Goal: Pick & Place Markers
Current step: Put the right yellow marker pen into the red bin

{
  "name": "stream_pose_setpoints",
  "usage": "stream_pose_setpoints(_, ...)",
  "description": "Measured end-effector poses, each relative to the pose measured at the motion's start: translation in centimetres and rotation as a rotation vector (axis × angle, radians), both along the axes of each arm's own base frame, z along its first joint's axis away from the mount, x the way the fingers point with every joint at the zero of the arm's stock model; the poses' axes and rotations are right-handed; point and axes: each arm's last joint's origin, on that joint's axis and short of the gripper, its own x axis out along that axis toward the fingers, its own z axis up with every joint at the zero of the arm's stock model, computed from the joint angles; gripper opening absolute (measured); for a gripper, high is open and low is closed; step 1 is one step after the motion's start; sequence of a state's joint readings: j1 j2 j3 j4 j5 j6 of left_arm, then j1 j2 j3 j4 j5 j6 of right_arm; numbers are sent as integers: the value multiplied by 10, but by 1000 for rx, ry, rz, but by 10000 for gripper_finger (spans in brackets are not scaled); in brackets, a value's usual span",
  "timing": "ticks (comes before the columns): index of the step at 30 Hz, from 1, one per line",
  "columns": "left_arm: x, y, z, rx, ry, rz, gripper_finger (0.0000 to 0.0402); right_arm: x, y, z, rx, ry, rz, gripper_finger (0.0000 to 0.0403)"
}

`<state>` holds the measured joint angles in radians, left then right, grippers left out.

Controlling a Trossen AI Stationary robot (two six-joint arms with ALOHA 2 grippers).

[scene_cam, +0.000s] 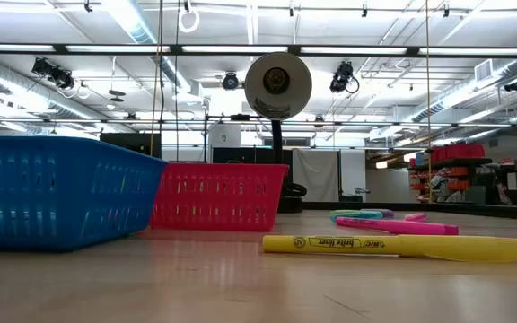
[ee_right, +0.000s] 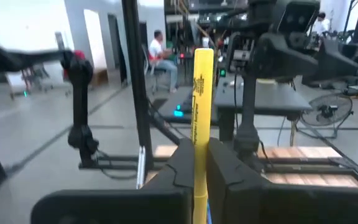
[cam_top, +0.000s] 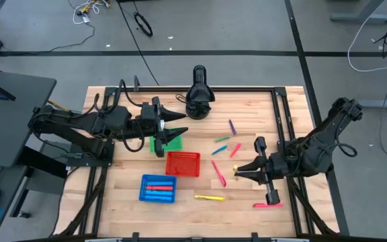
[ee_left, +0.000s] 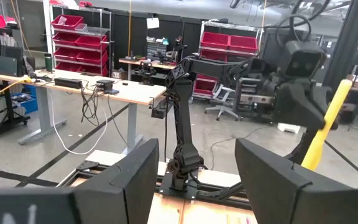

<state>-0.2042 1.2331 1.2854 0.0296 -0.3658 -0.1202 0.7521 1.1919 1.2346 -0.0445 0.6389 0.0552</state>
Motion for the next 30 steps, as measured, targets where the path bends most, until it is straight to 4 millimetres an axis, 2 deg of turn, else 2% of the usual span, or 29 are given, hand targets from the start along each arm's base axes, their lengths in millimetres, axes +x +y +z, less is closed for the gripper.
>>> stream_pose_setpoints(5, 0, 0, 0, 0, 0, 0, 220, 1, -1, 8, 51, -63, -6, 8)
stream_pose_setpoints(14, 0, 0, 0, 0, 0, 0, 220, 0, -4, 22, 42, -191, -25, 8)
stream_pose_setpoints(19, 0, 0, 0, 0, -2, -4, 220, 6, -15, 27, 70, -231, -66, 8)
stream_pose_setpoints(30, 0, -2, 1, 2, -9, -52, 220, 29, -45, 25, 84, -230, -34, 8)
